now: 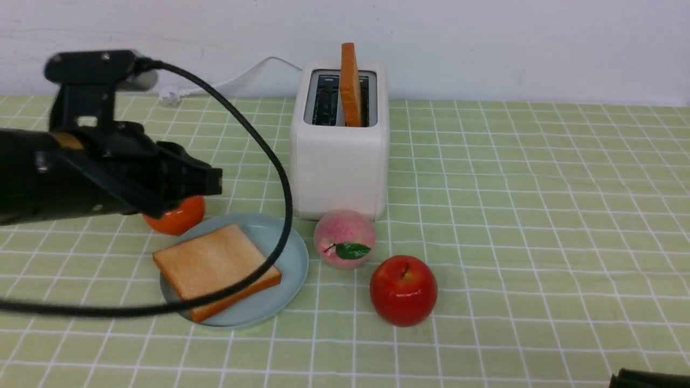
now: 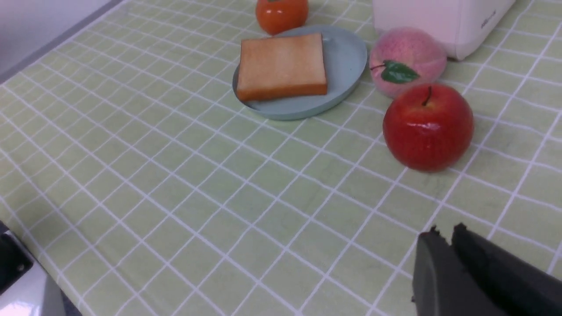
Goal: Take toasted bread from bread machine on green coffee tablecloth place on plate.
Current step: 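Grasp the toast slice in the toaster and pull it up out of the slot with the right gripper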
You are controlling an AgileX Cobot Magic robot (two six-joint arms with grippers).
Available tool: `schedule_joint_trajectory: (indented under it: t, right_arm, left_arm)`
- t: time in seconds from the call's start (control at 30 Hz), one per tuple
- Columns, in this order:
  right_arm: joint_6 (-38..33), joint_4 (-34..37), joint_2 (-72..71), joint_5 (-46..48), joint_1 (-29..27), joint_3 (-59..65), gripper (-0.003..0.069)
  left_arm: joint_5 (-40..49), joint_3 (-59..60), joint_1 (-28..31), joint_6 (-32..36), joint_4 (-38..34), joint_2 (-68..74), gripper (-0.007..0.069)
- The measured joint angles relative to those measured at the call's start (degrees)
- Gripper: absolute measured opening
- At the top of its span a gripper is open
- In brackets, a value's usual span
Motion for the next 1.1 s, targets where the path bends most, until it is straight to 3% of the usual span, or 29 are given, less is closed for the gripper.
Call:
schedule_joint_trajectory:
  t: [0.23, 0.5, 0.67, 0.8, 0.97, 1.1]
  right_arm:
    - [2.2, -0.1, 12.9, 0.8, 0.0, -10.9, 0.0051]
    - [1.0, 1.1, 32.7, 0.4, 1.2, -23.0, 0.0051]
    - [0.0, 0.2, 45.4, -3.6, 9.3, -34.2, 0.0051]
    - [6.5, -10.0, 58.4, -10.9, 19.3, -48.6, 0.0054]
    - [15.5, -23.2, 69.7, -15.2, 22.8, -62.0, 0.0108]
    - [24.9, -33.8, 79.4, -17.6, 23.0, -73.3, 0.0286]
  left_arm:
    - [4.0, 5.2, 0.0, 0.0, -0.2, -20.0, -0.0013]
    - [5.6, 18.9, 0.0, 0.0, -1.5, -44.3, -0.0013]
    - [6.6, 28.9, 0.0, 0.0, -1.8, -57.3, -0.0013]
    - [5.9, 34.5, 0.0, 0.0, -1.9, -64.2, -0.0013]
    - [3.2, 35.7, 0.0, 0.0, -1.9, -65.5, -0.0013]
    - [2.5, 35.9, 0.0, 0.0, -1.9, -65.6, -0.0013]
